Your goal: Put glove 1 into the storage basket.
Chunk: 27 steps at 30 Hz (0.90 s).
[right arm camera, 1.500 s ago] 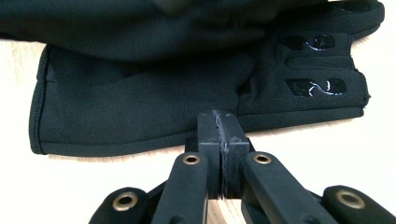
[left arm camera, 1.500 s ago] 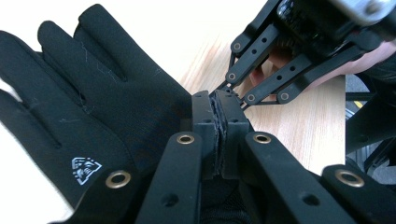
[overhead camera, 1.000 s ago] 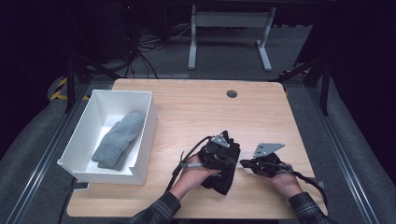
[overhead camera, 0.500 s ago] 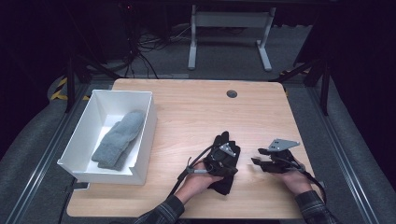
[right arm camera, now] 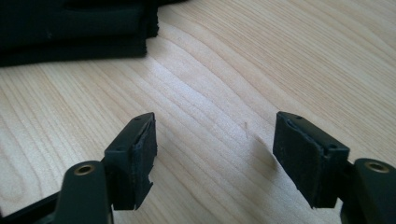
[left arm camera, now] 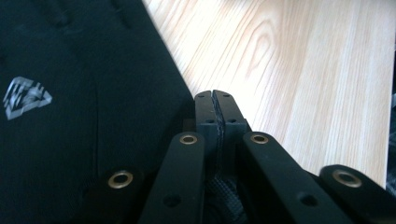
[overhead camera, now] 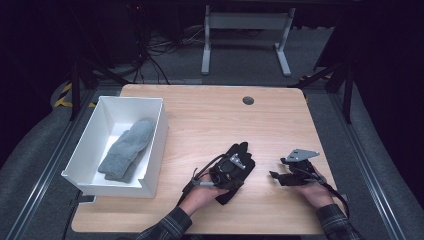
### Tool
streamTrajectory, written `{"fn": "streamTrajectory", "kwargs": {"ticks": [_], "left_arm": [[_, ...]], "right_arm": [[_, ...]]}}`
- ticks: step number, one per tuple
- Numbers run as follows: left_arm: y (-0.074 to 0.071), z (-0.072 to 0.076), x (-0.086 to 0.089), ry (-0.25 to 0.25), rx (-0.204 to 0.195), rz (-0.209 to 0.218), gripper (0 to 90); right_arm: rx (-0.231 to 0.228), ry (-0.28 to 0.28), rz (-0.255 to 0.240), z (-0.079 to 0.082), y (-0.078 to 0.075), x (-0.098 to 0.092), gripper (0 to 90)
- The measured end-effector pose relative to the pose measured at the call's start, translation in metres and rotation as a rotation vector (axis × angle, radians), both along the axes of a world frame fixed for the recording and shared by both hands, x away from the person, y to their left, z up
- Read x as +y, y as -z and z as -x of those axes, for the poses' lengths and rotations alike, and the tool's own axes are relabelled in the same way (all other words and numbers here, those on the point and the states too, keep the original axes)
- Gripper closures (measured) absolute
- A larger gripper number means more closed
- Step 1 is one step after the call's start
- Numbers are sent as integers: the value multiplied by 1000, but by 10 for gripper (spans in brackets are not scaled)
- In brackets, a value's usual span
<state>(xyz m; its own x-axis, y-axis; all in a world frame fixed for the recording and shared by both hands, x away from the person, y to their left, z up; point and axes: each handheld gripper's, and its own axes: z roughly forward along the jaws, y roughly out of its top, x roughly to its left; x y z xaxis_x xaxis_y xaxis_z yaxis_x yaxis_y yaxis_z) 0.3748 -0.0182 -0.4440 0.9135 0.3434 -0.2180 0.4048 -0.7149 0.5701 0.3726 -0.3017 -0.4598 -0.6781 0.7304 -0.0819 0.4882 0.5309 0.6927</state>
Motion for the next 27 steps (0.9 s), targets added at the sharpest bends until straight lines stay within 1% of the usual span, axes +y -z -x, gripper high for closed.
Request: {"fn": "streamTrajectory", "kwargs": {"ticks": [2, 7, 8, 9, 10, 12, 14, 16, 17, 19, 20, 21, 23, 25, 27], "left_arm": [[-1, 0, 5, -5, 0, -11, 898], [-2, -1, 21, -26, -17, -32, 898], [-2, -1, 24, -38, -15, -31, 898], [-2, -1, 24, -38, -15, -31, 897], [-2, -2, 30, -44, -22, -41, 898], [-3, -3, 37, -55, -28, -51, 898], [-3, -4, 40, -63, -35, -52, 897], [-3, -4, 48, -91, -39, -55, 897], [-3, -5, 51, -98, -38, -50, 897], [-3, -5, 54, -96, -40, -48, 896], [-3, -4, 55, -97, -37, -36, 888], [-3, -4, 55, -90, -36, -37, 864], [-5, -3, 55, -86, -44, -26, 827], [-7, -3, 55, -73, -56, -20, 762], [-8, -2, 56, -68, -57, -11, 707]], "right_arm": [[-3, 0, -10, 0, 1, 0, 306], [14, 0, -56, -1, 4, -5, 291], [11, 1, -58, -1, 4, -5, 287], [10, -1, -62, -1, 5, -6, 285], [9, -2, -63, -1, 5, -6, 282], [5, -2, -68, -1, 6, -6, 274], [4, -2, -70, -1, 6, -7, 269], [-9, -5, -78, -1, 7, -7, 260], [-13, -7, -82, -1, 8, -8, 256], [-17, -10, -89, -1, 9, -9, 248], [-17, -11, -88, -1, 9, -9, 244], [-16, -12, -85, -1, 9, -9, 241], [-13, -14, -86, -1, 9, -8, 232], [-13, -13, -85, -1, 9, -8, 223], [-13, -13, -84, -1, 9, -8, 222]]}}
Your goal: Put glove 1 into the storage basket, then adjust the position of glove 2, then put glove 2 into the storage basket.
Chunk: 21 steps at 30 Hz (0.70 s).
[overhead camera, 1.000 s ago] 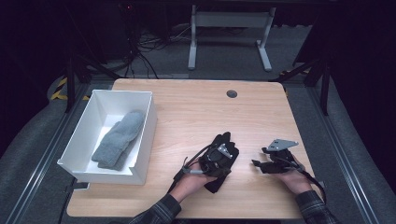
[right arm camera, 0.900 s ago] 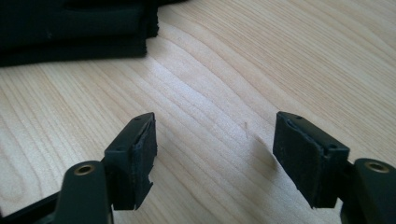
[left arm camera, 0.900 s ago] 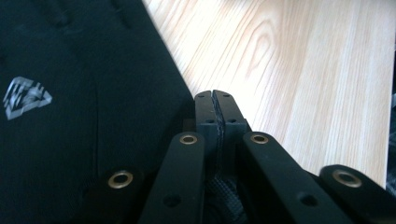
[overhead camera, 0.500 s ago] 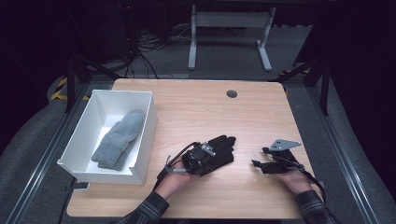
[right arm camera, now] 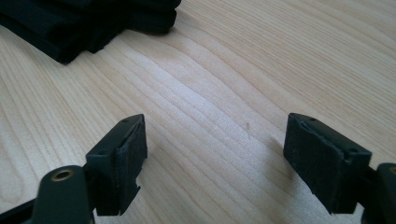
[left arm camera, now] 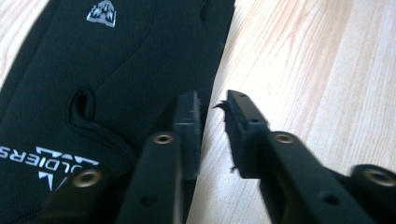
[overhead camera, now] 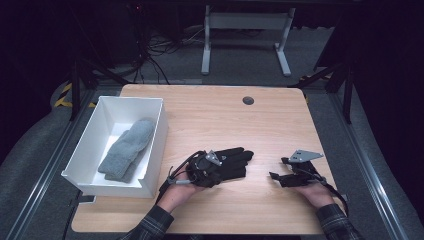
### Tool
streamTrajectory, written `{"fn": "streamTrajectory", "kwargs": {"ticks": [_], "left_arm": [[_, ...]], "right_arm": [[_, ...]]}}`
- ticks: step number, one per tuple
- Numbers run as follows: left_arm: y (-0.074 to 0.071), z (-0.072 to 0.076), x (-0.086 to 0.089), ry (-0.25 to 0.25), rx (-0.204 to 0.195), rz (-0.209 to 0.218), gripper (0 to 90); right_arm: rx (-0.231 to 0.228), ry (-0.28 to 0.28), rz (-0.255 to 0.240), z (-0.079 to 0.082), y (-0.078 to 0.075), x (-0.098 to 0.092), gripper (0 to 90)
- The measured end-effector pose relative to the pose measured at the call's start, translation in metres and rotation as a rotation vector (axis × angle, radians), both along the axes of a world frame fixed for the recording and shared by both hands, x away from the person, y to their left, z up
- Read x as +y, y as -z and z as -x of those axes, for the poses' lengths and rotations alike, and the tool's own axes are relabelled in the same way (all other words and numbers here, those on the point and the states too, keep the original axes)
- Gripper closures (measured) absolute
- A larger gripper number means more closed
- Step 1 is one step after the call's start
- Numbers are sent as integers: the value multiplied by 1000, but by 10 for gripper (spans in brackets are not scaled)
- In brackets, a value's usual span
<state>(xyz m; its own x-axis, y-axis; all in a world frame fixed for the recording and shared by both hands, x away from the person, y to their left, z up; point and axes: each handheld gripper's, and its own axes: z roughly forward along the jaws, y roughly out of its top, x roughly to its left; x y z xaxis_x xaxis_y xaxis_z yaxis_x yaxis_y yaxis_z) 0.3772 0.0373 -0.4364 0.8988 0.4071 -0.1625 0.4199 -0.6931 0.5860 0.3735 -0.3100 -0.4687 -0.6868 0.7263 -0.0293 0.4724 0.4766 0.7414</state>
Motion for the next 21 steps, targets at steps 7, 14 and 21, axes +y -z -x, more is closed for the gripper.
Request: {"fn": "streamTrajectory", "kwargs": {"ticks": [7, 14, 21], "left_arm": [[-6, -3, 2, 30, -31, 3, 488], [-17, -13, -1, 58, -57, 18, 325], [-26, -33, -11, 72, -100, 8, 216]], "right_arm": [[0, 1, 0, 0, 0, 0, 220], [0, 1, 0, 0, 0, 0, 218], [0, 0, 1, 0, 0, 0, 215]]}}
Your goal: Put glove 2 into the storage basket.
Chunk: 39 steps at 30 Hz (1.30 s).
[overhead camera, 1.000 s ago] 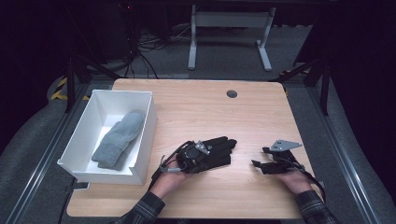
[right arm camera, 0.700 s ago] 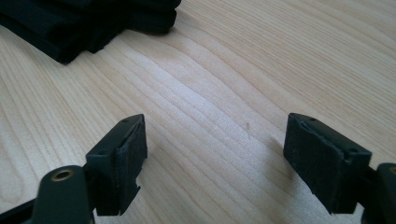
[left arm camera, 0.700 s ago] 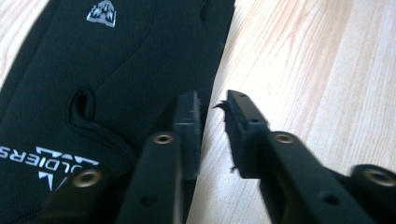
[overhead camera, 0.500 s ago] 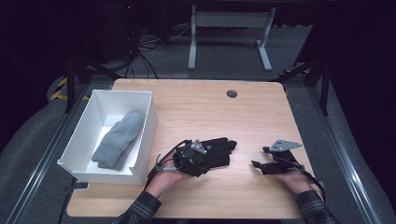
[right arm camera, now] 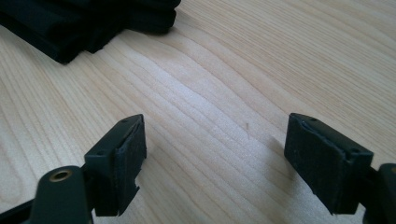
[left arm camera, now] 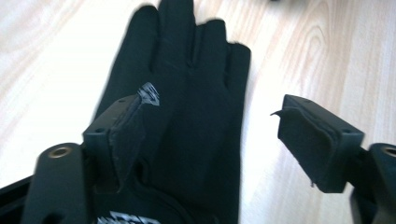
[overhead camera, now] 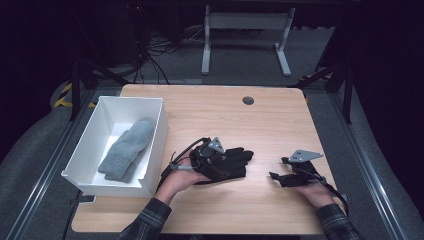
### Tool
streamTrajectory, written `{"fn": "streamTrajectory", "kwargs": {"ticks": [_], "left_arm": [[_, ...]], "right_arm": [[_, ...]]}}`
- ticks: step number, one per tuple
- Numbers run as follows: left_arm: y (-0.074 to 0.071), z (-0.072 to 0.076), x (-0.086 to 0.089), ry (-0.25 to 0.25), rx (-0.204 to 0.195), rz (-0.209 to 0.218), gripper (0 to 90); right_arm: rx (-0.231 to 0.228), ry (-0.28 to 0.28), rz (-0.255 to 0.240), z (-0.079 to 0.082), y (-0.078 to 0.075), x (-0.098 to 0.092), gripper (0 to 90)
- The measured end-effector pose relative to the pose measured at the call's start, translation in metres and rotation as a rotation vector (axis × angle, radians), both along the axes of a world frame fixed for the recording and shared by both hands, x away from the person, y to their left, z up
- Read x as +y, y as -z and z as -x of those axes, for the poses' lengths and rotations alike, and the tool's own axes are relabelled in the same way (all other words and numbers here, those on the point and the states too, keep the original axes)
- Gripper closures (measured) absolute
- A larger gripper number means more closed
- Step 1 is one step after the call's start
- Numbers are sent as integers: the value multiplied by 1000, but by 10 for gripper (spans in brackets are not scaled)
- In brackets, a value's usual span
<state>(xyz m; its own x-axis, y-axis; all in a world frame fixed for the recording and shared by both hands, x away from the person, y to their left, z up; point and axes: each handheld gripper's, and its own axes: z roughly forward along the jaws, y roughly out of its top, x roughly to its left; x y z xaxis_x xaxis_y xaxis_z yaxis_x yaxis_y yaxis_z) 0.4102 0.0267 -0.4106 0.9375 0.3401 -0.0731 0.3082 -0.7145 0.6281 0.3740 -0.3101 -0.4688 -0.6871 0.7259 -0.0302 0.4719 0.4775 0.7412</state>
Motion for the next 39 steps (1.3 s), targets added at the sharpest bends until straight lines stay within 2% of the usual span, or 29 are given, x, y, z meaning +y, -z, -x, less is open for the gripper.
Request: {"fn": "streamTrajectory", "kwargs": {"ticks": [2, 11, 14, 22, 26, 35, 39], "left_arm": [[1, -5, -2, 4, -18, -13, 176], [18, -22, -5, 36, -13, -50, 133], [24, -25, -8, 39, -39, -83, 122], [34, -28, -11, 50, -23, -98, 106], [38, -28, -11, 56, -8, -93, 107], [41, -29, -9, 66, 8, -86, 152], [38, -26, -9, 103, 21, -87, 267]], "right_arm": [[0, -1, 0, 0, 0, 0, 213], [0, -2, 0, 0, 0, 0, 211], [1, -2, 0, 0, 0, 0, 210], [1, -3, 0, 0, 0, 0, 210], [1, -3, 0, 0, 0, 0, 210], [1, -3, 0, 0, 0, 0, 209], [1, -3, 0, 0, 0, 0, 209]]}}
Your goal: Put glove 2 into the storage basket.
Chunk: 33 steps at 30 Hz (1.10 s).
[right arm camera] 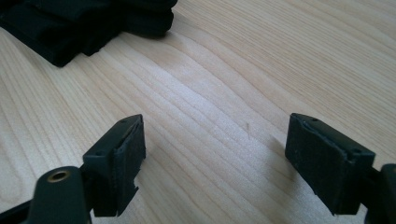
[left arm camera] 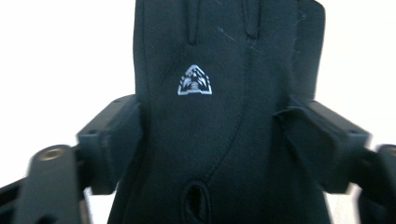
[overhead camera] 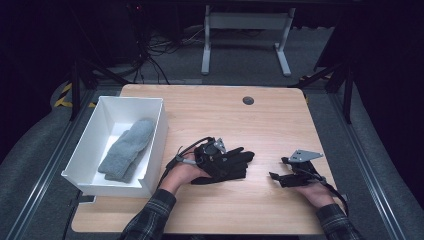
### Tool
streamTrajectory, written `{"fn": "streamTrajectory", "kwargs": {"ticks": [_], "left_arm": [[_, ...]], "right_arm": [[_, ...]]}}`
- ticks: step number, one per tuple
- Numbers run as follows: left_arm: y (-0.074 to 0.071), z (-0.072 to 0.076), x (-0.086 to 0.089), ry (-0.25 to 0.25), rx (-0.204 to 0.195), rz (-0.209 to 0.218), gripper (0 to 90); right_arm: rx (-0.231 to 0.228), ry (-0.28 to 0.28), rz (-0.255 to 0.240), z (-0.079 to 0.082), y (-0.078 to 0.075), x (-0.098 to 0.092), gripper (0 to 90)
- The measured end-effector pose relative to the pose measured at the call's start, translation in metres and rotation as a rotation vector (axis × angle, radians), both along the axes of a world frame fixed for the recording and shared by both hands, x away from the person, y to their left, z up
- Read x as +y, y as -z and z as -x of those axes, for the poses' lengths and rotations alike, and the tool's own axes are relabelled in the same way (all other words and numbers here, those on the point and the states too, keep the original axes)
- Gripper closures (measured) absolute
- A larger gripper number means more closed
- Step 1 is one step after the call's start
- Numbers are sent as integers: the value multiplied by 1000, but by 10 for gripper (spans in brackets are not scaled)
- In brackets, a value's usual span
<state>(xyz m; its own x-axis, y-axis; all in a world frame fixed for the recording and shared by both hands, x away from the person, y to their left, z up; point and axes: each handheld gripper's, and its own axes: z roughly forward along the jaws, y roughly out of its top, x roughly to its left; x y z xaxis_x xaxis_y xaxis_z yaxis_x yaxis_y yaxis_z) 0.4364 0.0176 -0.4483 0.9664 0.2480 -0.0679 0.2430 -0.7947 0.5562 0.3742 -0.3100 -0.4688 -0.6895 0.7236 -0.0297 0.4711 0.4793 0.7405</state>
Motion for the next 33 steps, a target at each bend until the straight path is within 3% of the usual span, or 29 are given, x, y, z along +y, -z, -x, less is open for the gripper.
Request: {"fn": "streamTrajectory", "kwargs": {"ticks": [2, 9, 12, 18, 25, 33], "left_arm": [[0, 0, 0, 10, 49, 3, 384], [-1, 0, 1, 35, 96, 13, 592], [-2, 0, 1, 31, 119, 10, 631], [-5, 0, 1, -39, 175, 10, 667], [-13, 4, 0, -82, 157, 2, 670], [-34, 8, 7, -143, 141, 45, 670]], "right_arm": [[0, 0, 0, 0, 0, 0, 209], [0, 0, 0, 0, 0, 0, 209], [0, 0, 0, 0, 0, 0, 209], [2, 1, 0, 0, 0, 0, 208], [2, -2, 0, 0, 0, 0, 203], [1, -3, 1, 0, 0, 0, 202]]}}
